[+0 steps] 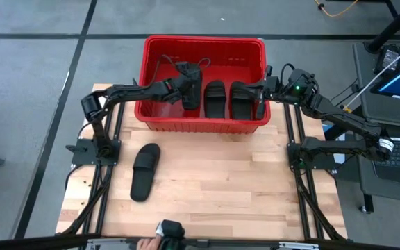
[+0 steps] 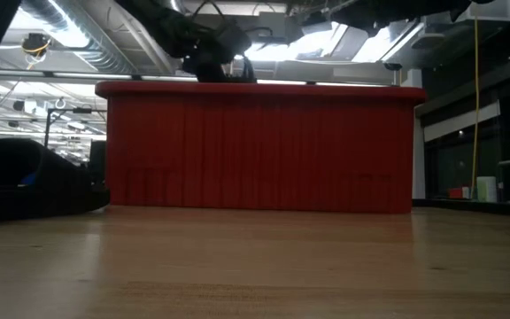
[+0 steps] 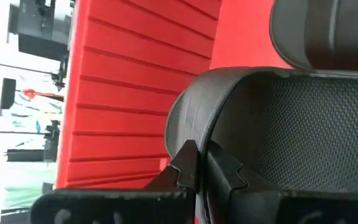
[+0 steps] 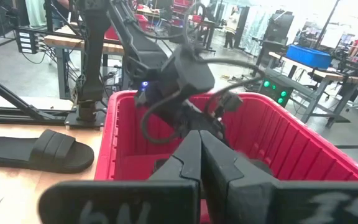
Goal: Pick and place slides into bin
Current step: Put the right black slide into the red bin
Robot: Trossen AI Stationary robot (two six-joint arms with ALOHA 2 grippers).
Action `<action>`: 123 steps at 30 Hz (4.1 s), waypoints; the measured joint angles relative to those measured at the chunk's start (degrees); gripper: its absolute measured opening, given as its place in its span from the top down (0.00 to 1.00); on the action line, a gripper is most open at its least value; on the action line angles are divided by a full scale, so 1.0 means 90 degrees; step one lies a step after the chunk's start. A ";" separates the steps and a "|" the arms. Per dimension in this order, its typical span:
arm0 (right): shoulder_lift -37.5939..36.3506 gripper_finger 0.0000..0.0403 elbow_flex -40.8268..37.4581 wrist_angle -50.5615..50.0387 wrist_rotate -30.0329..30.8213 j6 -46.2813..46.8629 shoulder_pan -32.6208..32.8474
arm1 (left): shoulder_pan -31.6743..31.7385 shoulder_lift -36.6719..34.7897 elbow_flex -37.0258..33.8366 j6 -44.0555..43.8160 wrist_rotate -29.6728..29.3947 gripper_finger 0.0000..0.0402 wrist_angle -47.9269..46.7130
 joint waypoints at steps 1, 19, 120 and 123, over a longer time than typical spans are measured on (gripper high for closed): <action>0.0000 0.99 -0.0001 -0.0001 0.0000 0.0000 0.0000 | 0.0011 0.0056 0.0000 0.0004 -0.0005 0.99 0.0038; 0.0000 0.99 0.0000 -0.0006 0.0005 0.0002 0.0000 | 0.0138 0.0359 -0.0014 -0.0565 0.0331 0.99 0.0086; 0.0000 0.99 0.0000 -0.0046 0.0051 0.0175 0.0000 | 0.0062 -0.0520 -0.0510 -0.0783 0.1475 0.63 0.0719; 0.0000 0.99 -0.0001 -0.0047 0.0051 0.0163 0.0000 | -0.0016 -0.0933 -0.0510 -0.0958 0.1474 0.64 0.0730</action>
